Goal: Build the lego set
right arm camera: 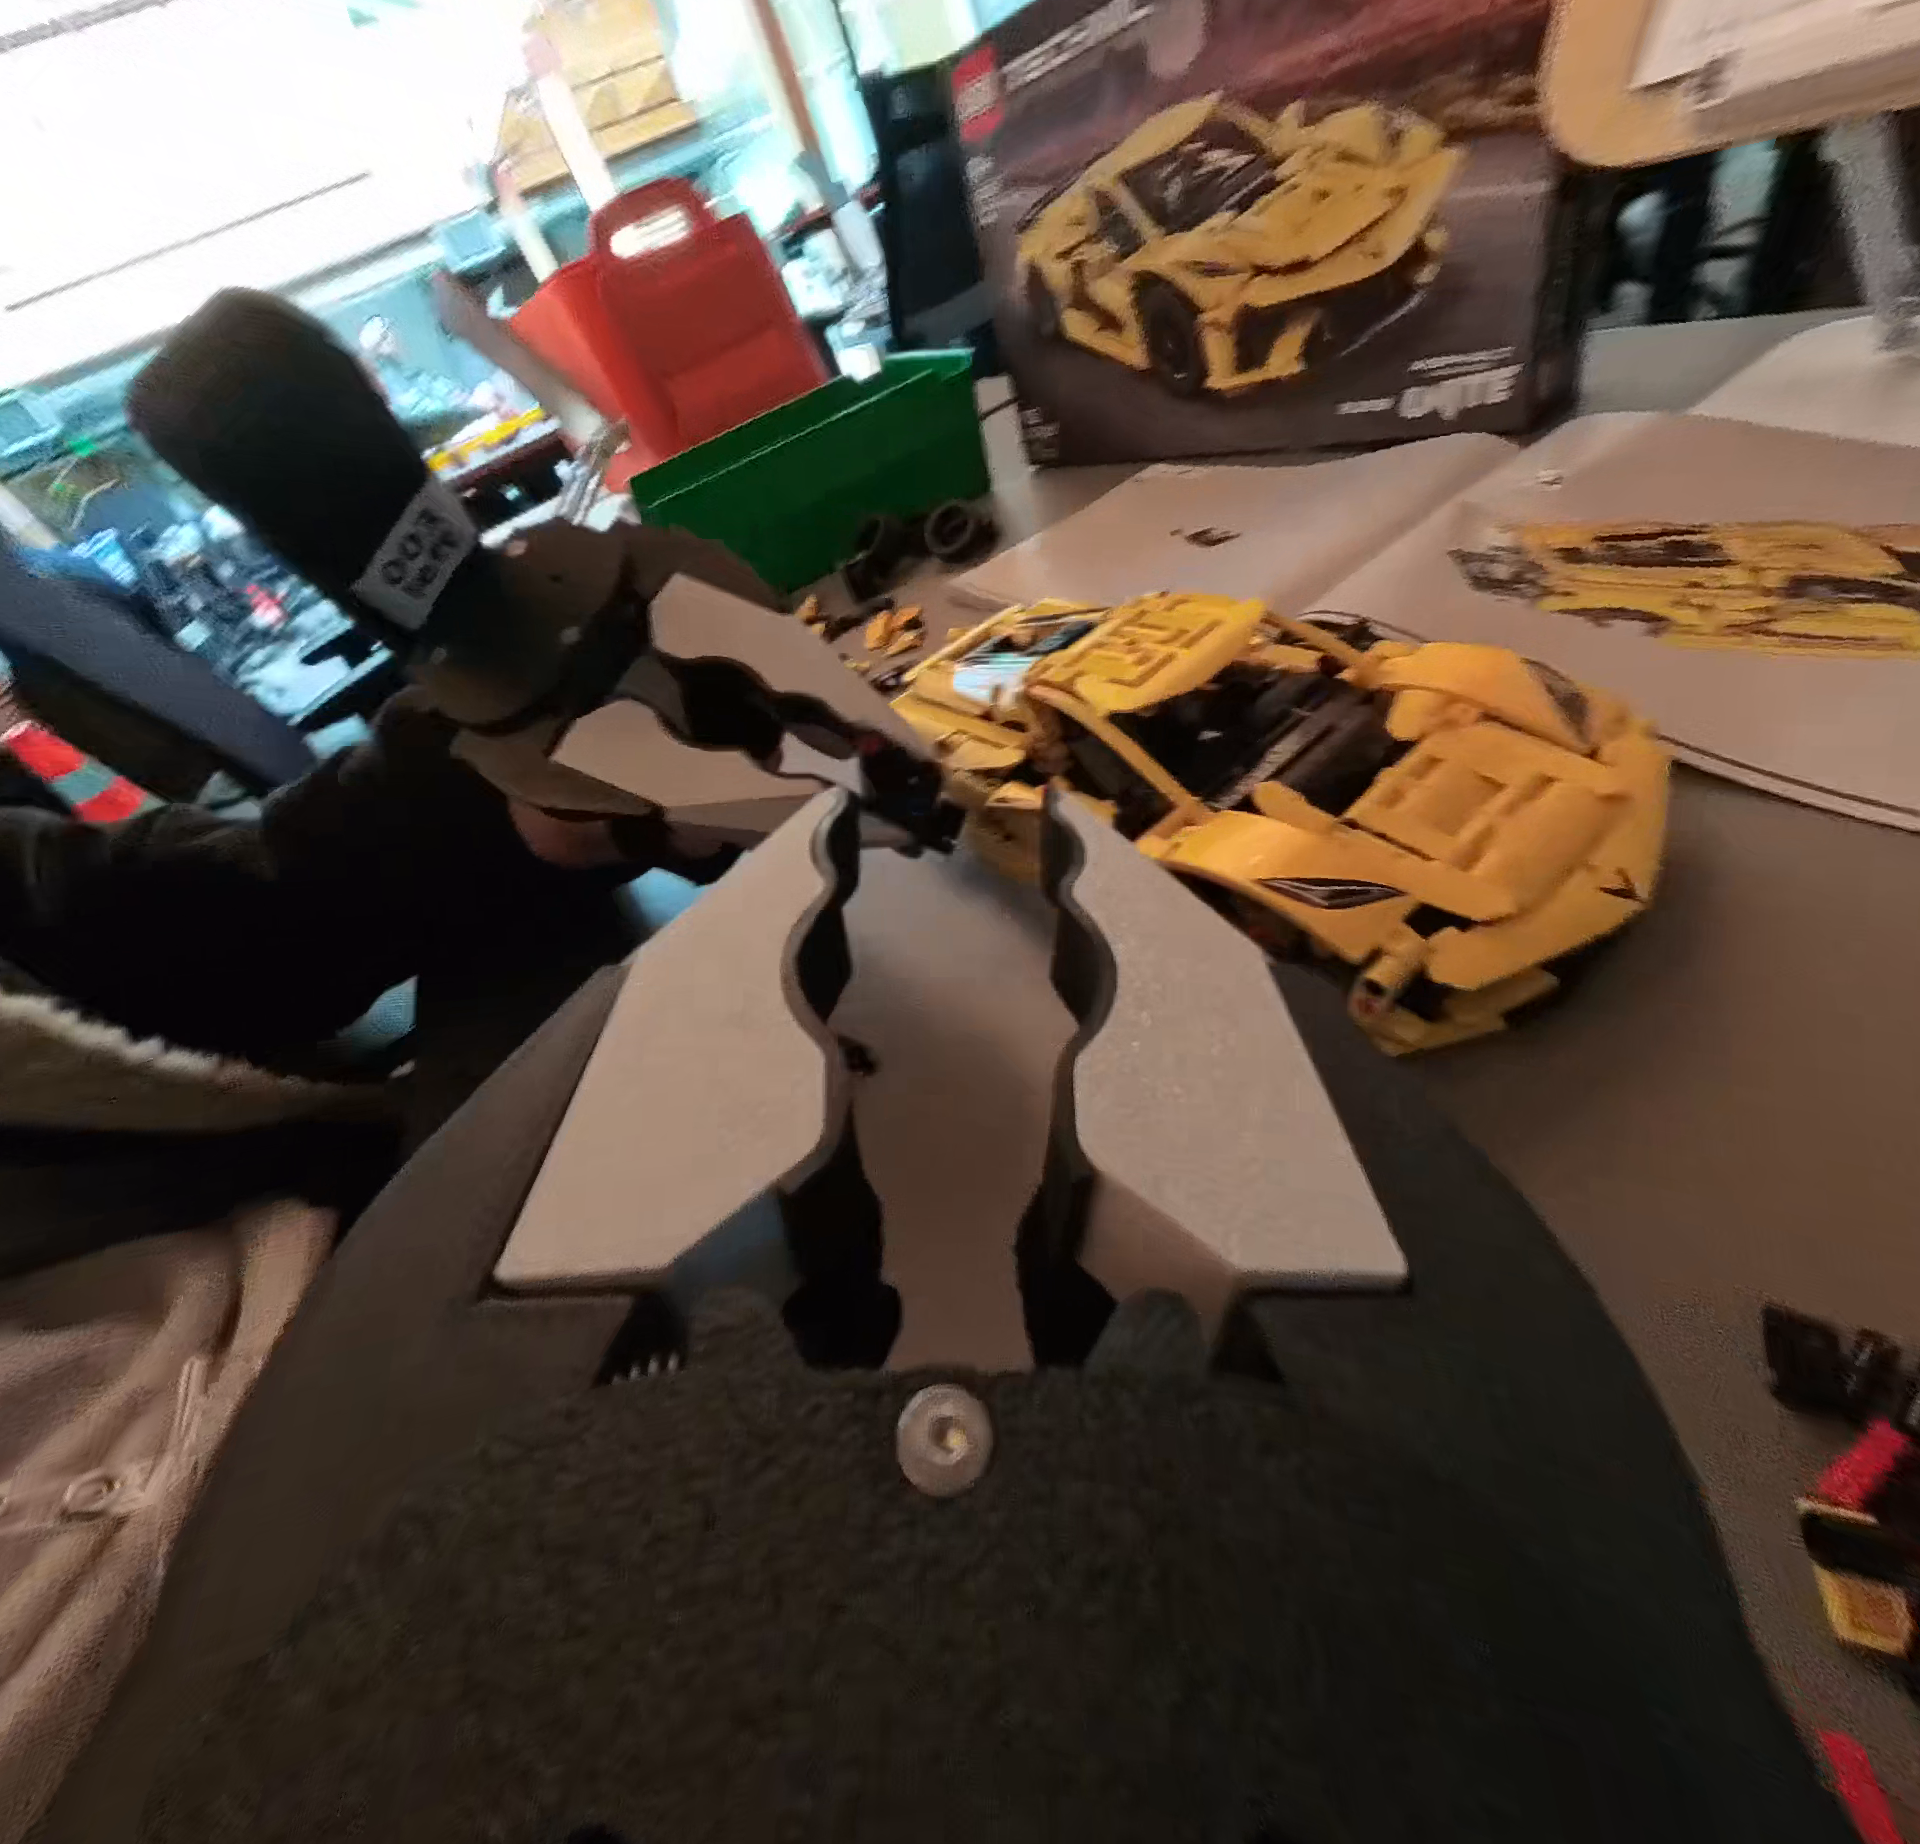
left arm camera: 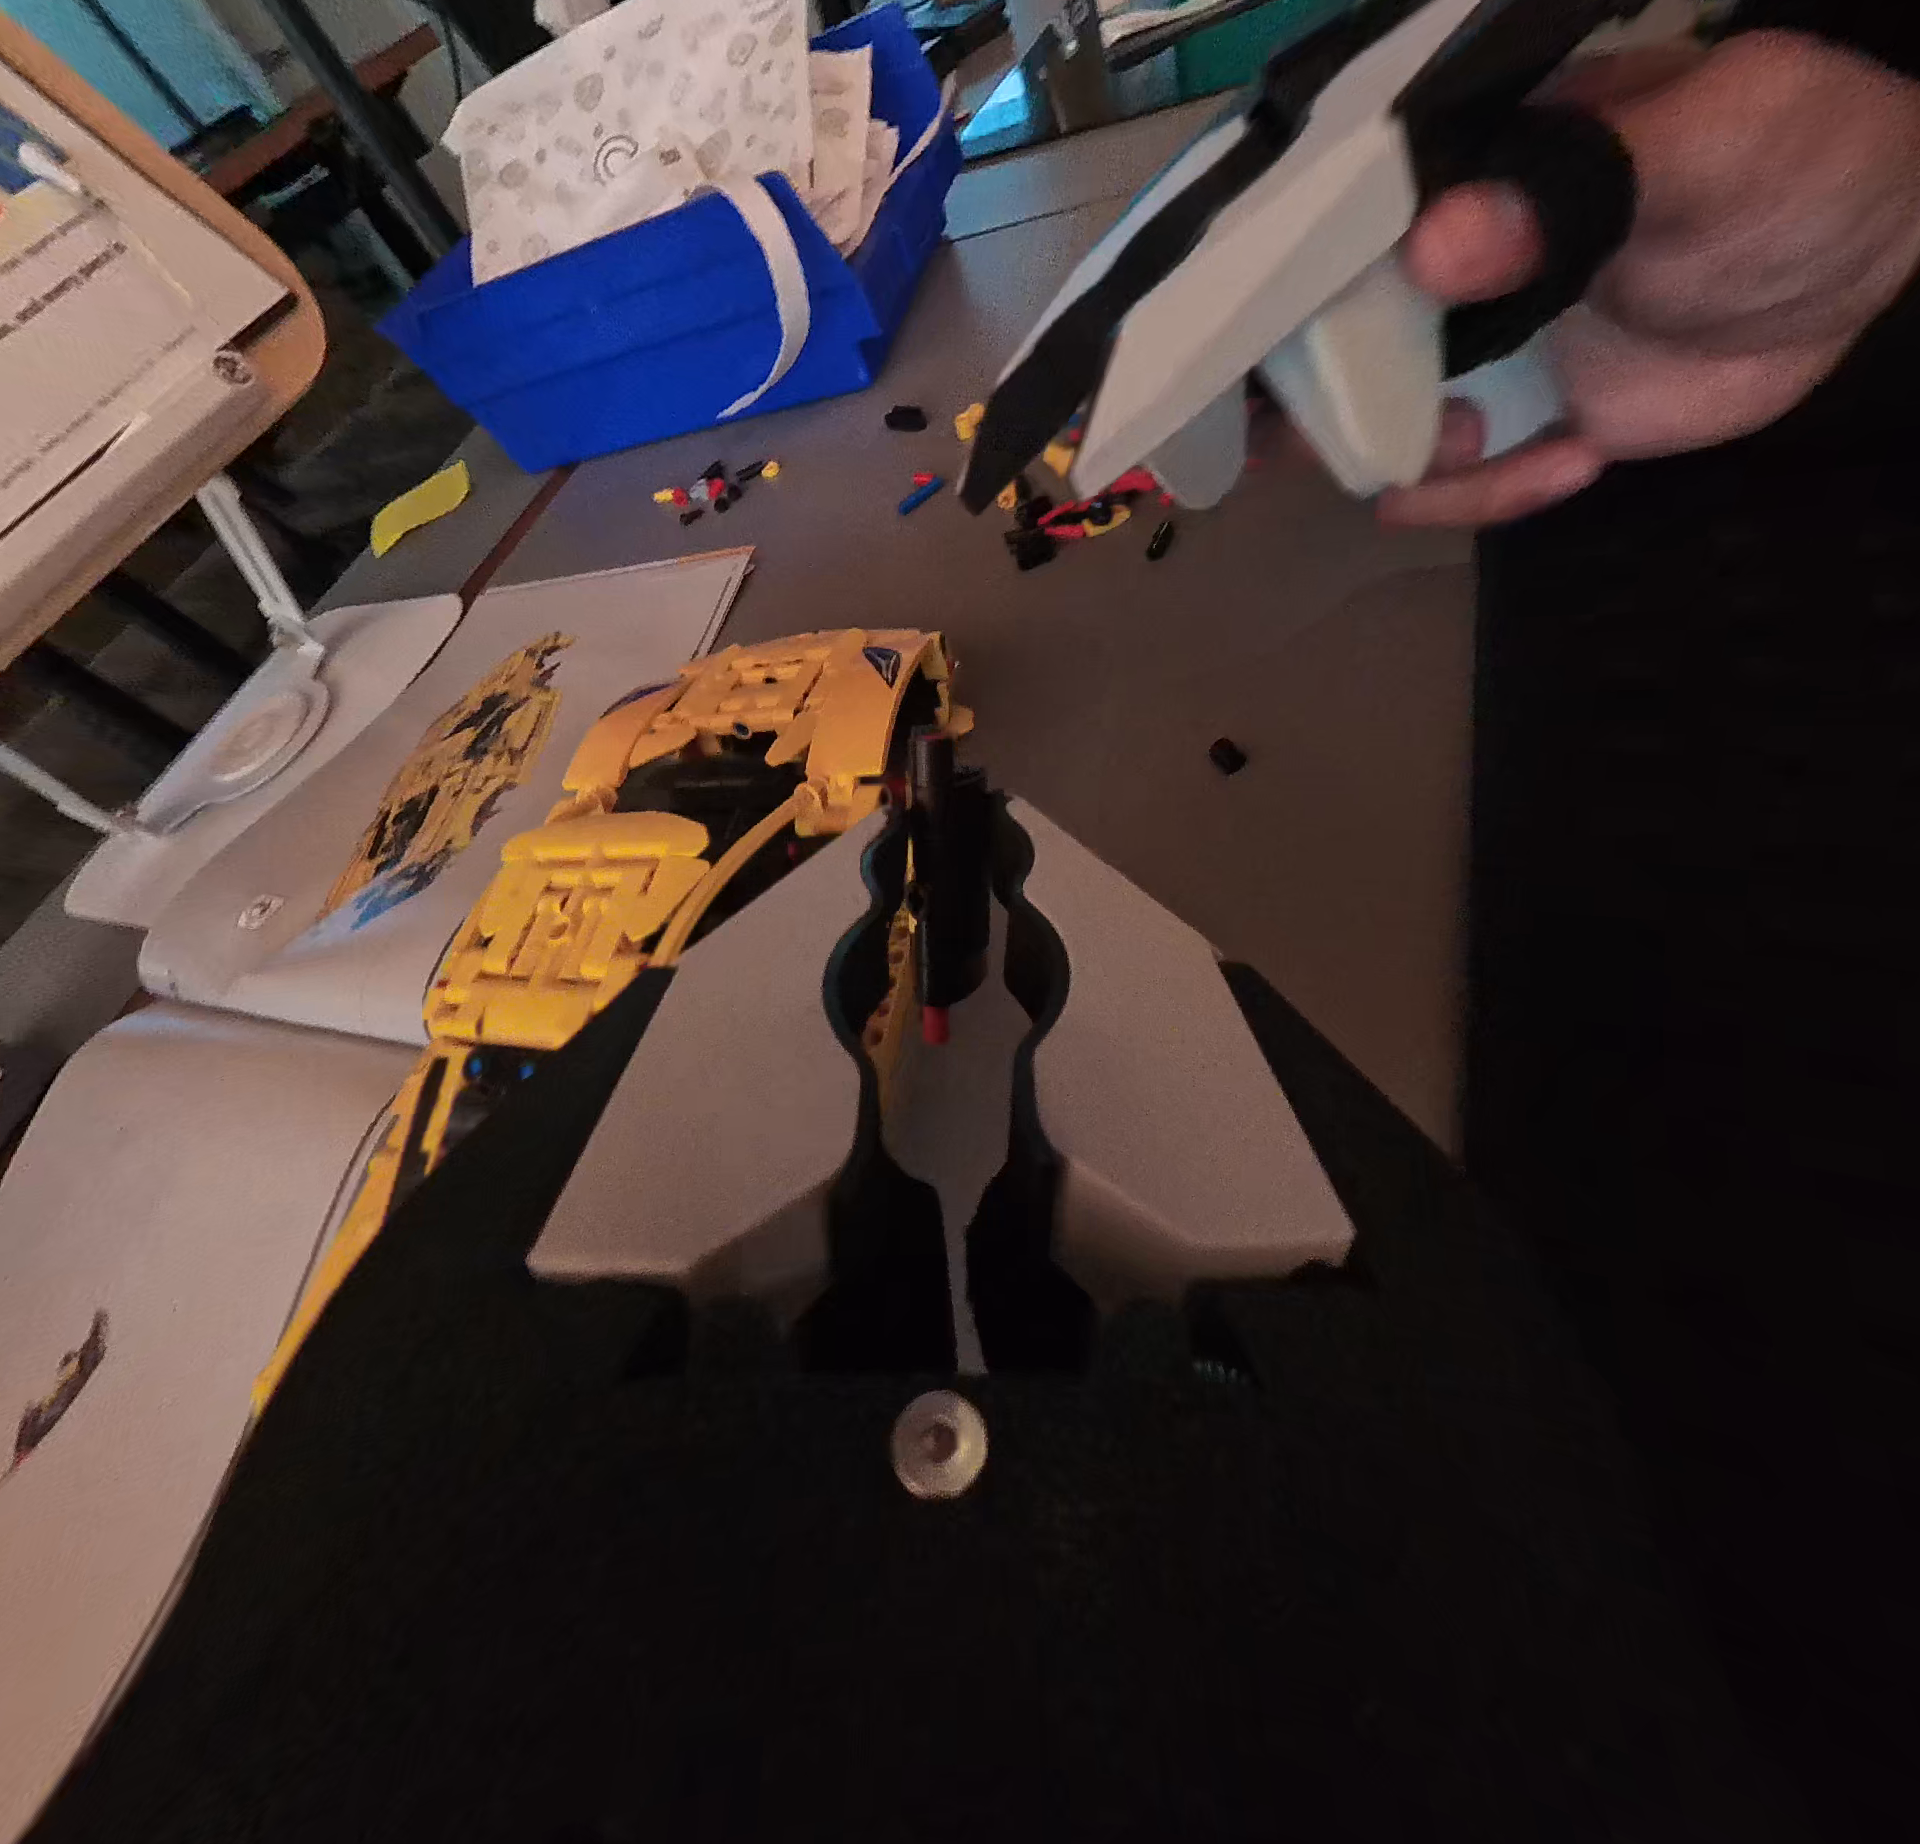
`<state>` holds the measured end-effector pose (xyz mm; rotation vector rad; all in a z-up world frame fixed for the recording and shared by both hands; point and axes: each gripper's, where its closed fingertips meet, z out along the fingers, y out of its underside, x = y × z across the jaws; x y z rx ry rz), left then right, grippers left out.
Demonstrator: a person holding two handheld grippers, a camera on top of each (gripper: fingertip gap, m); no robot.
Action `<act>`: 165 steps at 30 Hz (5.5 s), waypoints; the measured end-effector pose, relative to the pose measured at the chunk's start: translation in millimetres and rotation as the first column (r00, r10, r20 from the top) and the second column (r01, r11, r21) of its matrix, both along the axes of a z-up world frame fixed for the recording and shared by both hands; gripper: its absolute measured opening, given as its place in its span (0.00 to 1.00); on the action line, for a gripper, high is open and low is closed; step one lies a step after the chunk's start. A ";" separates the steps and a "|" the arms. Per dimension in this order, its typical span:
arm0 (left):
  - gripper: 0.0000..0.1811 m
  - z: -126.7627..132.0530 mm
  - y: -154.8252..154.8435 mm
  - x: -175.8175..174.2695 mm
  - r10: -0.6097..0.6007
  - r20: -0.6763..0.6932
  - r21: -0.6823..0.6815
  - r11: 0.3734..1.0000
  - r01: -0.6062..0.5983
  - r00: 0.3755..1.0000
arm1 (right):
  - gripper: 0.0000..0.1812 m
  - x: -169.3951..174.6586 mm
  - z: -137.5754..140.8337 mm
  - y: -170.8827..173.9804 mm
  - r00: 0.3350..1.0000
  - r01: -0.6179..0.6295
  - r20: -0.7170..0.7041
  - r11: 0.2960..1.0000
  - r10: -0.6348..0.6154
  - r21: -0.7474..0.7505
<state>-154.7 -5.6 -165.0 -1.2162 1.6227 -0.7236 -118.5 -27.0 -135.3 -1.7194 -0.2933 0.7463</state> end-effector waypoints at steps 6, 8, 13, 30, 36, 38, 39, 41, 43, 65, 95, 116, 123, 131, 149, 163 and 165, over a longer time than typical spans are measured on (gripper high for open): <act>0.08 0.1 -4.9 -13.5 0.103 0.027 -0.019 0.995 -0.102 0.994 | 0.13 4.1 5.3 -4.4 0.999 0.001 -0.043 0.999 0.001 0.035; 0.08 -3.0 2.0 -18.9 0.153 0.013 0.000 0.988 -0.153 0.988 | 0.14 -0.3 3.4 -4.9 0.999 -0.023 -0.032 0.999 0.024 0.024; 0.08 2.9 2.7 -22.3 0.170 0.043 -0.014 0.985 -0.170 0.984 | 0.17 -14.2 -6.4 -3.8 0.996 -0.059 0.061 0.998 0.058 0.005; 0.08 11.8 -17.5 -8.5 0.271 0.075 0.363 0.889 -0.280 0.960 | 0.29 -73.8 -0.9 7.8 0.983 -0.144 0.127 0.984 0.130 0.101; 0.08 14.1 -10.5 -10.7 0.301 0.091 0.393 0.865 -0.312 0.949 | 0.21 -64.5 12.6 2.6 0.991 -0.135 0.038 0.978 0.131 0.156; 0.08 14.4 -11.6 -10.9 0.292 0.092 0.387 0.870 -0.305 0.952 | 0.24 -57.5 8.5 7.6 0.995 -0.100 0.026 0.987 0.098 0.126; 0.08 14.6 -12.4 -10.8 0.290 0.093 0.396 0.867 -0.303 0.952 | 0.25 -56.5 4.6 10.4 0.996 -0.091 0.037 0.990 0.087 0.104; 0.08 17.6 -14.1 -10.8 0.288 0.107 0.434 0.847 -0.306 0.952 | 0.25 -60.9 -3.9 11.9 0.992 -0.108 0.077 0.992 0.103 0.068; 0.08 20.3 -17.5 -10.5 0.279 0.120 0.464 0.833 -0.302 0.953 | 0.14 -67.6 -5.1 7.8 0.984 -0.152 0.103 0.986 0.145 0.069; 0.24 55.2 -54.8 -28.8 -0.111 0.403 -0.590 0.727 0.350 0.909 | 0.13 -71.6 41.0 -31.4 0.954 -0.281 -0.014 0.909 0.299 0.308; 0.16 64.0 -50.2 -45.0 -0.187 0.512 -0.859 -0.109 0.501 0.838 | 0.12 -101.8 46.8 -51.0 0.856 -0.363 0.513 0.635 -0.061 0.682; 0.10 59.7 -60.6 -40.2 -0.222 0.485 -0.872 -0.057 0.485 0.846 | 0.12 -96.5 23.3 -26.8 0.800 -0.342 0.592 0.732 -0.103 0.589; 0.09 55.1 -51.7 -38.9 -0.184 0.443 -0.884 0.076 0.462 0.877 | 0.12 -87.1 10.6 -17.4 0.782 -0.247 0.606 0.821 -0.145 0.515; 0.09 51.6 -28.2 -36.0 -0.064 0.419 -0.883 0.204 0.422 0.906 | 0.28 -72.4 12.1 -16.6 0.929 -0.163 0.366 0.941 0.046 0.295; 0.09 51.1 -31.3 -37.2 -0.098 0.439 -0.895 0.042 0.445 0.893 | 0.15 -92.1 12.0 -4.3 0.707 -0.408 0.707 0.834 0.031 0.372; 0.08 44.4 -39.1 -34.5 -0.137 0.402 -0.908 0.066 0.413 0.905 | 0.12 -84.3 1.1 -6.1 0.616 -0.441 0.785 0.854 0.064 0.276; 0.08 41.0 -38.5 -32.8 -0.134 0.380 -0.916 0.083 0.392 0.915 | 0.12 -81.2 -2.7 -4.9 0.585 -0.438 0.809 0.861 0.052 0.261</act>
